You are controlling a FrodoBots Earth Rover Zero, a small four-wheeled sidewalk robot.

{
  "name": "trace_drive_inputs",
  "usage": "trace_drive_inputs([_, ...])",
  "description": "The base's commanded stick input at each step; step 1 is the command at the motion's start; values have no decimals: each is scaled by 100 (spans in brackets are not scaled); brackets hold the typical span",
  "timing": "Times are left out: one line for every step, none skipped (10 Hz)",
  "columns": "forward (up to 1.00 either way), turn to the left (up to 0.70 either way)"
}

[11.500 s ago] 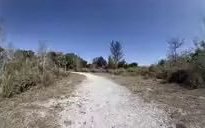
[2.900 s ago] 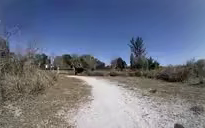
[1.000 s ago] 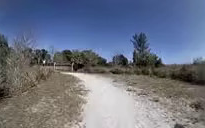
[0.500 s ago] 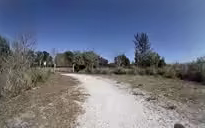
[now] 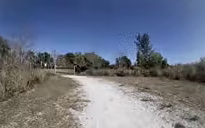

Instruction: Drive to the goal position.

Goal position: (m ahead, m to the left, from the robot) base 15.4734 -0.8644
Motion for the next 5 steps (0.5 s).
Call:
trace_drive_inputs([70, 1])
trace_drive_inputs([70, 0])
trace_drive_inputs([70, 0])
trace_drive_inputs([70, 0])
trace_drive_inputs([70, 1])
